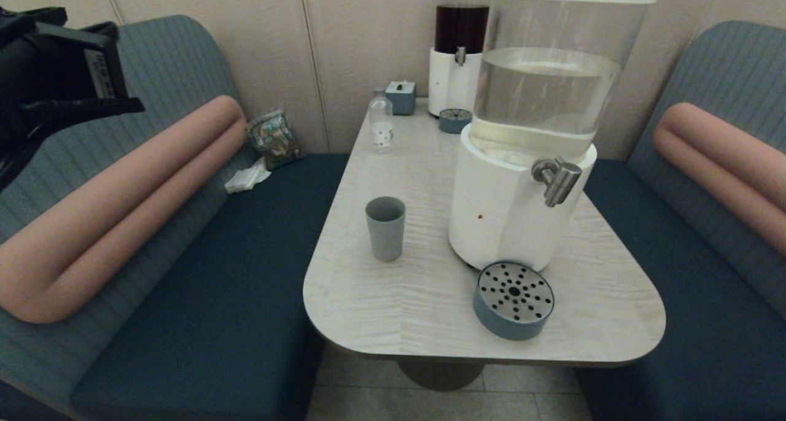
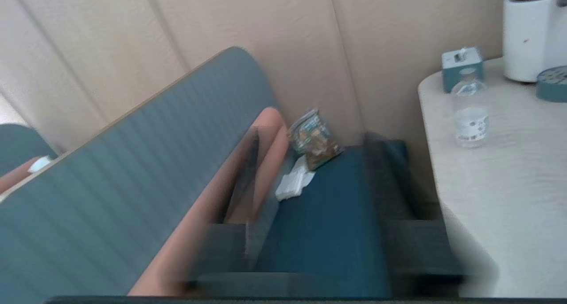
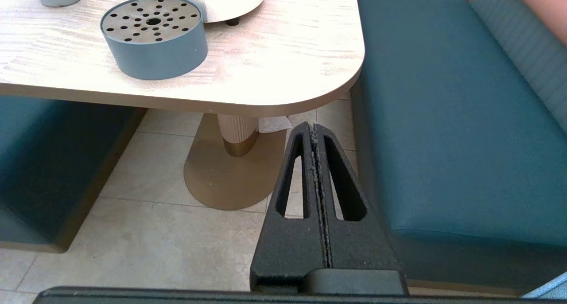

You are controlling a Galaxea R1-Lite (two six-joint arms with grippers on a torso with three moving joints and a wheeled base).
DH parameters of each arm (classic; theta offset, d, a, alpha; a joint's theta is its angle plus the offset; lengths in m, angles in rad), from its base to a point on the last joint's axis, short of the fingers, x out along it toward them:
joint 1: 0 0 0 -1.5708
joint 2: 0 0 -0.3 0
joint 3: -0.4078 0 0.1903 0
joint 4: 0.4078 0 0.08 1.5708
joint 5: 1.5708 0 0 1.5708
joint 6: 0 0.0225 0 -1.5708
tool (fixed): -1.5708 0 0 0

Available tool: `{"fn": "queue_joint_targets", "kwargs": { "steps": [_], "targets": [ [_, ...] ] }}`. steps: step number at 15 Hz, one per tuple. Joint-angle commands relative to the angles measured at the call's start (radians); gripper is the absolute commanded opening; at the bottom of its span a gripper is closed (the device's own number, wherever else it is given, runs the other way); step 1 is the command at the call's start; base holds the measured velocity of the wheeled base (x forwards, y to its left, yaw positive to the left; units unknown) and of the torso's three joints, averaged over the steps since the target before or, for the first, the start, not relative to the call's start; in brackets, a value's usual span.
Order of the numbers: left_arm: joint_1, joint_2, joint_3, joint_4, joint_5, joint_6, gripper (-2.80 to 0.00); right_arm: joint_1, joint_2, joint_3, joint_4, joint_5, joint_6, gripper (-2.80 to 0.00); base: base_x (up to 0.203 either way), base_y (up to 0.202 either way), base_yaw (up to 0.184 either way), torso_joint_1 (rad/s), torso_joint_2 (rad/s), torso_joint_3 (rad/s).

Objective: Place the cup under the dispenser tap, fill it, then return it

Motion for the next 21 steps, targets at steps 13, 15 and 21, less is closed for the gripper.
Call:
{"fn": "queue_joint_targets", "kwargs": {
  "steps": [13,15,21],
  "targets": [
    [0.315,-0.711,0.499,0.205,0.066,-0.003,-2.80,0.000,-0.002,0.000,0.000,0.000,0.000,-2.80,0.000,0.000,0.000,0.000,0.00,0.000],
    [0.338,-0.826,0.579,0.205,0.056,-0.003,-2.80,0.000,-0.002,0.000,0.000,0.000,0.000,-2.80,0.000,0.000,0.000,0.000,0.00,0.000],
    [0.394,-1.046,0.741,0.365,0.041,-0.130,-2.80,0.000,-0.002,0.000,0.000,0.000,0.000,-2.80,0.000,0.000,0.000,0.000,0.00,0.000]
  ]
}}
